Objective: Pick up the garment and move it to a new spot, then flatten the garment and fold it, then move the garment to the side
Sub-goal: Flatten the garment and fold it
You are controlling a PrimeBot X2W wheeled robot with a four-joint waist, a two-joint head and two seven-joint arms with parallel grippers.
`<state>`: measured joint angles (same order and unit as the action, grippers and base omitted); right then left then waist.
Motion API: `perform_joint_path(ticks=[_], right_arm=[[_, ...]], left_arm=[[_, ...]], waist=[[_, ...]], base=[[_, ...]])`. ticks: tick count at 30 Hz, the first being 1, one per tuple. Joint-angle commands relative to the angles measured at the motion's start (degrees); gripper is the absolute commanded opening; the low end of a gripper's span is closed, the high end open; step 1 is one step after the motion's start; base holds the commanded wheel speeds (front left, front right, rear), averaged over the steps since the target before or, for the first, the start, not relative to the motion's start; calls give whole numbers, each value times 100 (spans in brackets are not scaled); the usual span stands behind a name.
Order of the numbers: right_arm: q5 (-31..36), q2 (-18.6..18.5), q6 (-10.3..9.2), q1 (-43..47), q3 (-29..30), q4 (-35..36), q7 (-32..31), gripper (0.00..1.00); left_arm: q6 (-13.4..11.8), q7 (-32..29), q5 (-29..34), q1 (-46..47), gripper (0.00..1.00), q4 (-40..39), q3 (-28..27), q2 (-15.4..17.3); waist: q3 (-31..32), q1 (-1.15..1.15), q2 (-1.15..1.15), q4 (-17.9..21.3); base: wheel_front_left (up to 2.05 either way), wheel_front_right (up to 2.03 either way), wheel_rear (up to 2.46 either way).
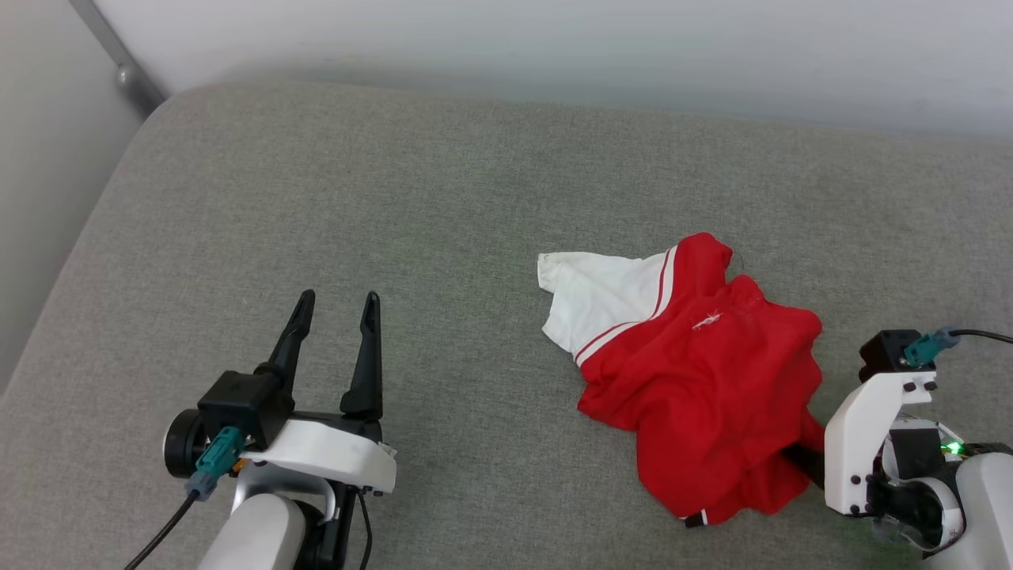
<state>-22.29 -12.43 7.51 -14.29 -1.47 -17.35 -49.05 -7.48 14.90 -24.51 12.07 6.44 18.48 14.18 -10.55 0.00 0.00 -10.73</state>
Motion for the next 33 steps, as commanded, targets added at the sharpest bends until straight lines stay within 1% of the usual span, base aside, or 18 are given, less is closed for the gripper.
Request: perform_joint_path(ticks=[1, 3, 4, 6, 10, 14, 17, 20, 21, 22, 23, 27, 30, 31, 33], right_arm=[[-75, 162, -4, 282, -156, -451, -215, 85], [-203, 234, -3, 357, -223, -576, -285, 2], [-239, 246, -2, 365, -256, -586, -280, 0], [-293, 186, -2, 310, -310, -466, -127, 0], [-182, -65, -2, 41, -361, 48, 451, 0], [-63, -109, -3, -34, -478, 645, 894, 0], [26, -97, -2, 53, -721, 1187, 1086, 0], [60, -110, -2, 242, -1137, 1722, 1216, 0], [60, -110, -2, 242, -1137, 1722, 1216, 0], [-5, -84, -3, 396, -1536, 2027, 1268, 0], [-5, -84, -3, 396, -1536, 2027, 1268, 0], [-341, -69, -3, 846, -2437, 2230, 1134, 0], [-624, -79, -4, 1211, -2948, 1971, 996, 0], [-713, -42, -3, 1307, -3046, 1840, 989, 0], [-768, -91, -3, 1468, -3258, 1505, 961, 0]], left_arm=[[39, 41, 39, 14, 100, 25, -40, -18], [71, 42, 77, -39, 100, 59, -96, -62], [74, 42, 89, -74, 100, 74, -132, -73], [95, 42, 126, -104, 100, 101, -174, -97], [133, 42, 188, -161, 100, 152, -240, -109], [139, 43, 225, -257, 100, 195, -279, -87], [120, 43, 246, -342, 100, 221, -278, -62], [106, 17, 253, -418, 100, 235, -256, -34], [106, 17, 253, -418, 100, 235, -256, -34], [95, -24, 245, -481, 100, 235, -240, -13], [95, -24, 245, -481, 100, 235, -240, -13], [73, -101, 230, -542, 100, 196, -201, 16], [55, -153, 213, -592, 100, 173, -179, 30], [48, -159, 201, -603, 100, 168, -181, 38], [36, -184, 180, -626, 100, 180, -180, 48]], waist=[[0, 0, 0, -20], [53, 0, 0, -2], [77, 0, 0, 19], [130, 0, 0, 71], [292, 0, 0, 194], [515, 0, 0, 332], [704, 0, 0, 426], [862, 0, 0, 479], [862, 0, 0, 479], [953, 0, 0, 497], [953, 0, 0, 497], [1067, 0, 0, 486], [1081, 0, 0, 448], [1082, 0, 0, 437], [1079, 0, 0, 405]], base=[[0, 0, 0], [0, 0, 0], [0, 0, 0], [0, 0, 0], [0, 0, 0], [0, 0, 0], [0, 0, 0], [0, 0, 0], [0, 0, 0], [0, 0, 0], [0, 0, 0], [0, 0, 0], [0, 0, 0], [0, 0, 0], [0, 0, 0]])
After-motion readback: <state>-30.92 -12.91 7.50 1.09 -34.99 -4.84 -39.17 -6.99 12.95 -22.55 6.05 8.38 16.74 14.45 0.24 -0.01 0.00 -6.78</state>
